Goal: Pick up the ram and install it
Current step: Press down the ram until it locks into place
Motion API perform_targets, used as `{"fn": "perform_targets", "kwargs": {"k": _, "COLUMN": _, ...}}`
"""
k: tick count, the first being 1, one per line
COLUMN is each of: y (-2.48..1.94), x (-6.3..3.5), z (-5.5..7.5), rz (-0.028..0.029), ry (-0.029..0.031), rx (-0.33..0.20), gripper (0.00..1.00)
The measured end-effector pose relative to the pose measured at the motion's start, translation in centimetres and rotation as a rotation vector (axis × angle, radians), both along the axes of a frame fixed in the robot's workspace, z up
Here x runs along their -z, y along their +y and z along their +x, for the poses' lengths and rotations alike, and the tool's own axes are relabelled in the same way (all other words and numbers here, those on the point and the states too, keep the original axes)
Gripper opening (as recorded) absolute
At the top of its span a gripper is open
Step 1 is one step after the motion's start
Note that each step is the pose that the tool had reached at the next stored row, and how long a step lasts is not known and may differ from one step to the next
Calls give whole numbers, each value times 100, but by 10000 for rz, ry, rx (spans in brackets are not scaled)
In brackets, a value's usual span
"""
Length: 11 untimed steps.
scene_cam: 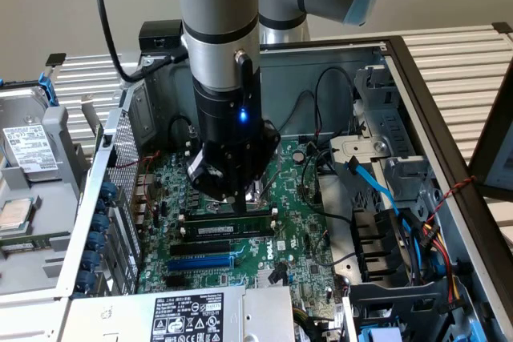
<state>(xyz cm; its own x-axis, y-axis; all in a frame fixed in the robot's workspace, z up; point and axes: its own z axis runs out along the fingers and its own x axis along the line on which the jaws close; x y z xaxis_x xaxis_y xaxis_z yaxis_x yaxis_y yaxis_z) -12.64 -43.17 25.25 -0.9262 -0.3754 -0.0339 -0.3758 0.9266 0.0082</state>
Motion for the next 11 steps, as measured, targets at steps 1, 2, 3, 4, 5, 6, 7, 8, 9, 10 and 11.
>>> {"fn": "perform_targets", "kwargs": {"k": 1, "y": 0, "x": 0, "z": 0, "rz": 0, "ry": 0, "rx": 165, "gripper": 10}}
{"fn": "perform_targets", "kwargs": {"k": 2, "y": 0, "x": 0, "z": 0, "rz": 0, "ry": 0, "rx": 332, "gripper": 10}}
{"fn": "perform_targets", "kwargs": {"k": 3, "y": 0, "x": 0, "z": 0, "rz": 1, "ry": 0, "rx": 506, "gripper": 10}}
{"fn": "perform_targets", "kwargs": {"k": 4, "y": 0, "x": 0, "z": 0, "rz": 0, "ry": 0, "rx": 674, "gripper": 10}}
{"fn": "perform_targets", "kwargs": {"k": 5, "y": 0, "x": 0, "z": 0, "rz": 0, "ry": 0, "rx": 843, "gripper": 10}}
{"fn": "perform_targets", "kwargs": {"k": 6, "y": 0, "x": 0, "z": 0, "rz": 0, "ry": 0, "rx": 1016, "gripper": 10}}
{"fn": "perform_targets", "kwargs": {"k": 7, "y": 0, "x": 0, "z": 0, "rz": 1, "ry": 0, "rx": 1190, "gripper": 10}}
{"fn": "perform_targets", "kwargs": {"k": 8, "y": 0, "x": 0, "z": 0, "rz": 0, "ry": 0, "rx": 1359, "gripper": 10}}
{"fn": "perform_targets", "kwargs": {"k": 9, "y": 0, "x": 0, "z": 0, "rz": 0, "ry": 0, "rx": 1526, "gripper": 10}}
{"fn": "perform_targets", "kwargs": {"k": 10, "y": 0, "x": 0, "z": 0, "rz": 0, "ry": 0, "rx": 1696, "gripper": 10}}
{"fn": "perform_targets", "kwargs": {"k": 11, "y": 0, "x": 0, "z": 0, "rz": 0, "ry": 0, "rx": 1870, "gripper": 10}}
